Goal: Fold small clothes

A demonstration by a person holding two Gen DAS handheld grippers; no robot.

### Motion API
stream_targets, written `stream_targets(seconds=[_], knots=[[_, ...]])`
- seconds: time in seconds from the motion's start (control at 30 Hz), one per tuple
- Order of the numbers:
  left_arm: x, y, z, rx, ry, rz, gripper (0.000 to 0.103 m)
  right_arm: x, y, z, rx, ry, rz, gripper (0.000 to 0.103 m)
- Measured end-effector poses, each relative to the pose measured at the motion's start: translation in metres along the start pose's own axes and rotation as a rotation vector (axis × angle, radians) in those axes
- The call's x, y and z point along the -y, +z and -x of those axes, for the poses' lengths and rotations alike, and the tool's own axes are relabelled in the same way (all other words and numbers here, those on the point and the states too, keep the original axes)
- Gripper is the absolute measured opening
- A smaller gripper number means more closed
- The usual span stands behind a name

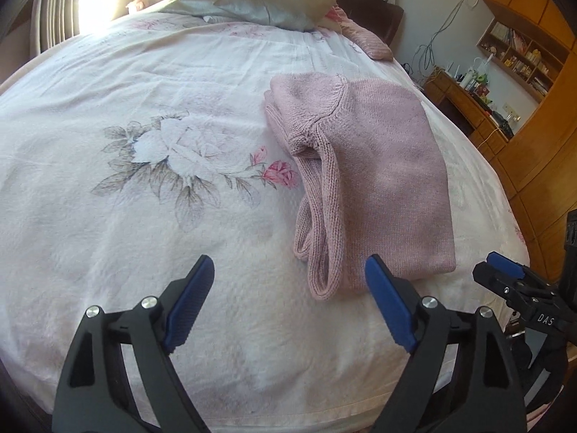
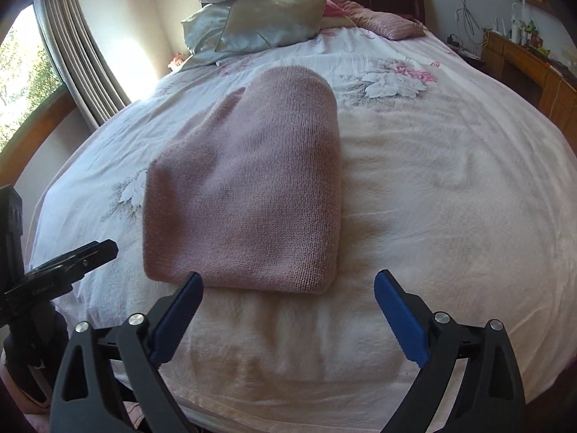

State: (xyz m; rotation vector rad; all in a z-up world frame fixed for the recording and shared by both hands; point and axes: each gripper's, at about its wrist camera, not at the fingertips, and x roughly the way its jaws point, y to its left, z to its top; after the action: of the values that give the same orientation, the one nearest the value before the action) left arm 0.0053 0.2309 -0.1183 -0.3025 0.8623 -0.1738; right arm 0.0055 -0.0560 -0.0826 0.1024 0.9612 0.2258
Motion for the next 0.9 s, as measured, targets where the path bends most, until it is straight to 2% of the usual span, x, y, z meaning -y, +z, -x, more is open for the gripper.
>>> stream_targets(seconds=[0.2, 0.33, 0.53, 0.63, 0.9], knots=[[0.012, -0.003, 0.025, 0.026, 0.072, -0.038, 0.09, -0.012, 0.001, 0.031, 0.064, -0.078, 0.016, 0.099], [0.023, -0.006, 0.039, 0.044, 0.112, -0.078, 0.091, -0.017, 0.0, 0.043, 0.075, -0.133, 0.013, 0.099], [0.037, -0.013, 0.057, 0.069, 0.133, -0.098, 0.091, -0.018, -0.003, 0.056, 0.092, -0.12, -0.003, 0.099], [0.042, -0.015, 0.064, 0.075, 0.132, -0.101, 0.091, -0.02, -0.004, 0.062, 0.101, -0.149, 0.007, 0.099], [0.052, -0.022, 0.07, 0.072, 0.14, -0.114, 0.091, -0.026, -0.006, 0.071, 0.115, -0.156, 0.018, 0.099]])
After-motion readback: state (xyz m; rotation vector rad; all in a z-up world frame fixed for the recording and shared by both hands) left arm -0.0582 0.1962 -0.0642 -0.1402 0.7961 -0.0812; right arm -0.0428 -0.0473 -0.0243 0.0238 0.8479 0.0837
